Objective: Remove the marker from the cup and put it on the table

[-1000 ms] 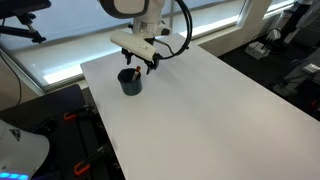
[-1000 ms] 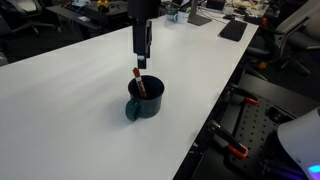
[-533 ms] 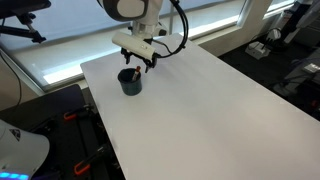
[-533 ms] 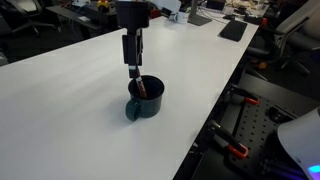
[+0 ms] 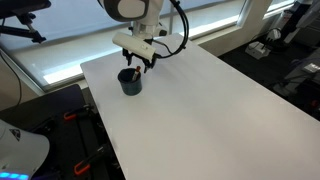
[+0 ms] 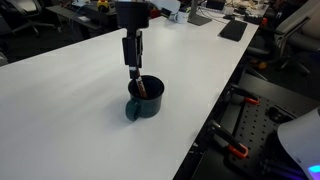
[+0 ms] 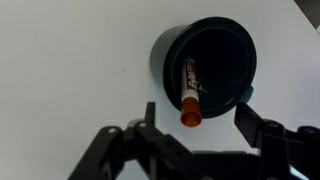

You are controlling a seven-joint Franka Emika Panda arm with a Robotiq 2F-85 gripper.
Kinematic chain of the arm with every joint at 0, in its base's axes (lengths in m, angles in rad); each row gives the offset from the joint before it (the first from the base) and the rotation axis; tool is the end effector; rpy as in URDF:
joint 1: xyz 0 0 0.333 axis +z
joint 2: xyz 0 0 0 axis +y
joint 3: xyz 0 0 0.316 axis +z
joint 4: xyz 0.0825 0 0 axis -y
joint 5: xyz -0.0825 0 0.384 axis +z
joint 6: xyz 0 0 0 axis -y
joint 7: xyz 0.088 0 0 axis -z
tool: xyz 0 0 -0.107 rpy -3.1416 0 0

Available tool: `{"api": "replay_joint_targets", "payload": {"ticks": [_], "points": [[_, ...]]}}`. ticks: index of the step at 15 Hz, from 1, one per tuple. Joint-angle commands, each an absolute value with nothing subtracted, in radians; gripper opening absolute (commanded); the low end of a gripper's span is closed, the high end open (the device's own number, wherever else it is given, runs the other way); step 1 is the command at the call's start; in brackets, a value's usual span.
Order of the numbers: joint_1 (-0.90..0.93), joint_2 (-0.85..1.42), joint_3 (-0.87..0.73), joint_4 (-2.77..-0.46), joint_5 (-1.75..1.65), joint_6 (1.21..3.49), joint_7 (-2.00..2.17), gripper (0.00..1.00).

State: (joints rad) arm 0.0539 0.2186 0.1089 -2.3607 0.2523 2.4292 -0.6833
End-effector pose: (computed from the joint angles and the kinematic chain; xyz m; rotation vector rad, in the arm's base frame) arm 0.4879 0.0823 0.2245 -2.7820 -0.9242 0.1476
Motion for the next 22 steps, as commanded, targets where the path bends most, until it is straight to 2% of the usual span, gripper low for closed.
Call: {"api": "replay_joint_targets", "payload": {"ticks": [1,6,8,10,22], "points": [[0.031,0.218,0.13,-2.359,0.248,2.426,-0.684,0.51],[0.027,0.221,0.13,-2.356,0.246,2.423,-0.68,0.11],[0.025,0.222,0.131,-2.355,0.246,2.421,-0.681,0.01],[0.025,0.224,0.13,-2.353,0.246,2.416,-0.679,0.05],[0.034,0.123,0.128,-2.278,0.256,2.29,-0.623,0.05]]}}
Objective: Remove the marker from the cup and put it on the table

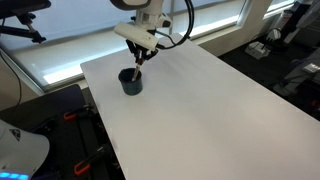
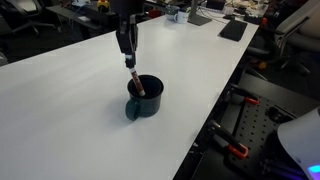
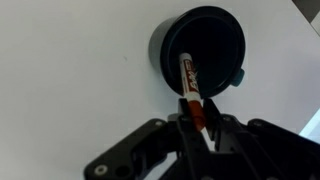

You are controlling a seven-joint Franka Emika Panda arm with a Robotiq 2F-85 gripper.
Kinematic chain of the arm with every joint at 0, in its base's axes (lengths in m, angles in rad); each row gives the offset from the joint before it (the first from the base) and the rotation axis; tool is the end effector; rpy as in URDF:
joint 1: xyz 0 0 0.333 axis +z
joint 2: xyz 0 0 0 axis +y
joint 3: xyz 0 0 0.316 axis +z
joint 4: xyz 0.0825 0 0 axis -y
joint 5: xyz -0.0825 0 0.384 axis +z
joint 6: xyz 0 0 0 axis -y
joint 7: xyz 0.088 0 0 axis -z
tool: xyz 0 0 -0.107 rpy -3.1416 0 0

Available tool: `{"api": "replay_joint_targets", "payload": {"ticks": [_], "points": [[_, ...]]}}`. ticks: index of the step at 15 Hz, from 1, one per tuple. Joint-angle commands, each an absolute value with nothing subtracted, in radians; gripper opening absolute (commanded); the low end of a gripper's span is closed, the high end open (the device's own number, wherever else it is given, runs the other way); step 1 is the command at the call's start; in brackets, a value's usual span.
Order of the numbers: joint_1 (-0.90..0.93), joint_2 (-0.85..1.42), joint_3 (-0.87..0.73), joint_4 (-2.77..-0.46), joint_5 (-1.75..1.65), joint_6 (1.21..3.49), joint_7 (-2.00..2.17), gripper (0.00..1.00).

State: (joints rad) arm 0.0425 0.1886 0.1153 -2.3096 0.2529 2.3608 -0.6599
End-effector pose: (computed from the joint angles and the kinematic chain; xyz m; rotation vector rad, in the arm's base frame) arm 0.5027 0.0839 0.2531 -2.7824 -0.8985 0.1269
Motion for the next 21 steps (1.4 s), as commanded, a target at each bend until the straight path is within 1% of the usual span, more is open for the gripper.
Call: {"api": "replay_joint_targets", "payload": {"ticks": [1,7,9,15,21], "points": [[0.034,0.106,0.125,-2.261,0.265,2.278,-0.623,0.05],[0.038,0.067,0.097,-2.191,0.254,2.283,-0.592,0.05],[0.036,0.071,0.089,-2.193,0.247,2.344,-0.582,0.05],[0.023,0.141,0.059,-2.189,0.167,2.565,-0.467,0.05],[0.008,0.237,0.049,-2.207,0.078,2.585,-0.35,0.05]]}}
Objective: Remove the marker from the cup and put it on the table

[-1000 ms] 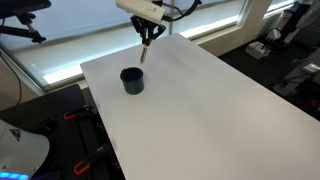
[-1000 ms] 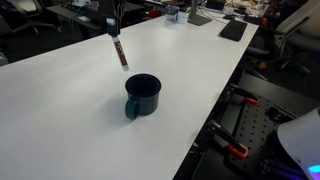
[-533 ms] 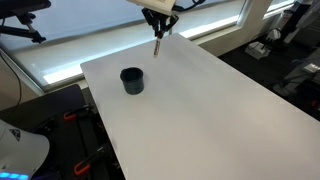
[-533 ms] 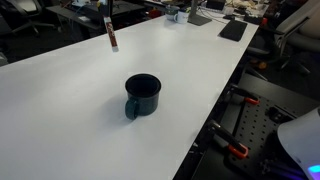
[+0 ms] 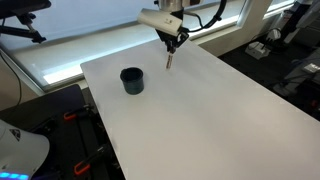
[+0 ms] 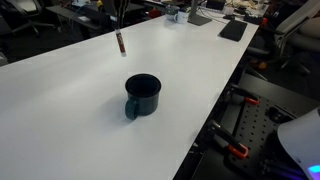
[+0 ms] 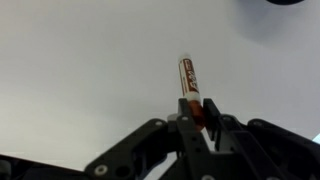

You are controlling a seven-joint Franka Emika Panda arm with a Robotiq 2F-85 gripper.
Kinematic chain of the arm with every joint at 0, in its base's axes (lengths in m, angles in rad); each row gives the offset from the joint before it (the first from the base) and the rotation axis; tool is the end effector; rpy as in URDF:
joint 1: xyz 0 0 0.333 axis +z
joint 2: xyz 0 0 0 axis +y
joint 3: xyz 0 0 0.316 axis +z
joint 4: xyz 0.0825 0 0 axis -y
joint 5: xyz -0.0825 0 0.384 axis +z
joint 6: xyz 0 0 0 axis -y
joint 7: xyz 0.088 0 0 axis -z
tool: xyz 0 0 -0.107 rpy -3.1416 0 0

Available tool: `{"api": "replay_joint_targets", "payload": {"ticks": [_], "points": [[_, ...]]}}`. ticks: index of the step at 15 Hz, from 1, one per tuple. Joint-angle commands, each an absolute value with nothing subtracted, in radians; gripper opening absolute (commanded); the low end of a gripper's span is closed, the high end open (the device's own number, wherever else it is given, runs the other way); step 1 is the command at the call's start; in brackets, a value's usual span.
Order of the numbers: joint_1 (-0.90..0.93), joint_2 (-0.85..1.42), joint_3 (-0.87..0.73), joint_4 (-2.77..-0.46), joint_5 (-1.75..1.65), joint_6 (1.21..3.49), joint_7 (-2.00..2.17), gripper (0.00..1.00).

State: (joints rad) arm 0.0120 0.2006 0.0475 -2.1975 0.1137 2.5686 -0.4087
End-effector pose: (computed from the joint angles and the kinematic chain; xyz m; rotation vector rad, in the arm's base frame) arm 0.5684 0.0317 0.3089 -3.0264 -0.5760 -0.2800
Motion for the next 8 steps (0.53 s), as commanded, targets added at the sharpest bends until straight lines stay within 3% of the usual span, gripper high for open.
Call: {"api": "replay_joint_targets", "payload": {"ticks": [1,8], "points": [[0.005,0.254,0.051,-2.208,0.077,2.576,-0.34,0.05],[-0.013,0.367,0.054,-2.214,0.082,2.578,-0.286,0.05]]}}
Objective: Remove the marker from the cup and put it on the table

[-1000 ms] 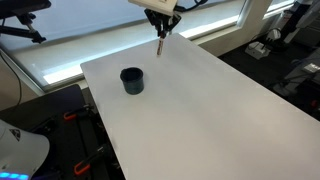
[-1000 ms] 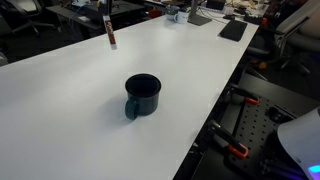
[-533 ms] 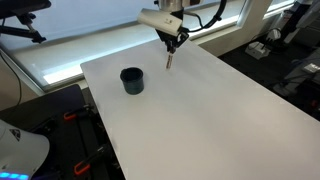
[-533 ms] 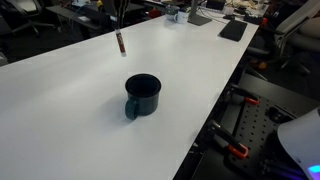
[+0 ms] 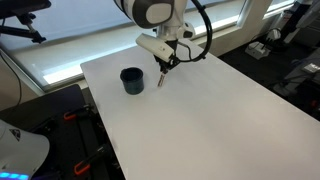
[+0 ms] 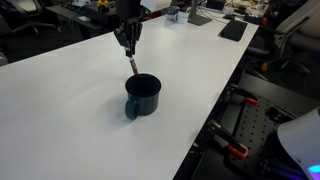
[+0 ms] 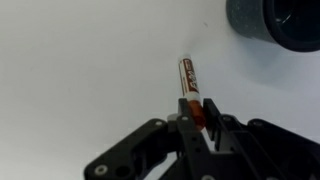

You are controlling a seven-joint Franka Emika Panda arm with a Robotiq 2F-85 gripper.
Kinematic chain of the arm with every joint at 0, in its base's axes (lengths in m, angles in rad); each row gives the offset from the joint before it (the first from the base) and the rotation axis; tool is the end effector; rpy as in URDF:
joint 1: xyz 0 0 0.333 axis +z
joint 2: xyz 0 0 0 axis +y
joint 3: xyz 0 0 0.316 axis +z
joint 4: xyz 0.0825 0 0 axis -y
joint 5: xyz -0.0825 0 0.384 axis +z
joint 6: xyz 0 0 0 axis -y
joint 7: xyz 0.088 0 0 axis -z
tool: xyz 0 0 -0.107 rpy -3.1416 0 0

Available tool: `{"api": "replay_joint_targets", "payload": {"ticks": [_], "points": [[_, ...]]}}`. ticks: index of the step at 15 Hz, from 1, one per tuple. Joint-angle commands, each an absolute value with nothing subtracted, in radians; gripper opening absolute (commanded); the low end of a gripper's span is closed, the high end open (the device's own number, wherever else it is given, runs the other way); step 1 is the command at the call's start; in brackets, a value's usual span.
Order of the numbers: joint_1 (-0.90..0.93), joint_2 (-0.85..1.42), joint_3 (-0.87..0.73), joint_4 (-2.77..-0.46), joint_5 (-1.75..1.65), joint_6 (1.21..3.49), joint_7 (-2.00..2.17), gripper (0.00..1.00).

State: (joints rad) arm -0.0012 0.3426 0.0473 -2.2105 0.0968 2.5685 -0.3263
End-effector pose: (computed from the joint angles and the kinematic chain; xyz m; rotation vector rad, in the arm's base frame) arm 0.5547 0.0243 0.2238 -3.0432 -0.4422 -0.0380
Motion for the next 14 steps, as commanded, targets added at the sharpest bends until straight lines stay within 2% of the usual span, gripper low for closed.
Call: {"api": "replay_joint_targets", "payload": {"ticks": [1,2,3,4,7,8,14], "points": [[-0.018,0.376,0.056,-2.212,0.087,2.575,-0.285,0.05],[-0.023,0.379,0.059,-2.208,0.093,2.569,-0.285,0.05],[-0.026,0.376,0.059,-2.21,0.099,2.572,-0.274,0.44],[-0.028,0.369,0.063,-2.207,0.087,2.568,-0.296,0.2],[-0.034,0.38,0.063,-2.207,0.087,2.568,-0.294,0.41],[-0.034,0.382,0.063,-2.207,0.087,2.568,-0.294,0.44],[-0.034,0.382,0.063,-2.207,0.087,2.568,-0.293,0.44]]}}
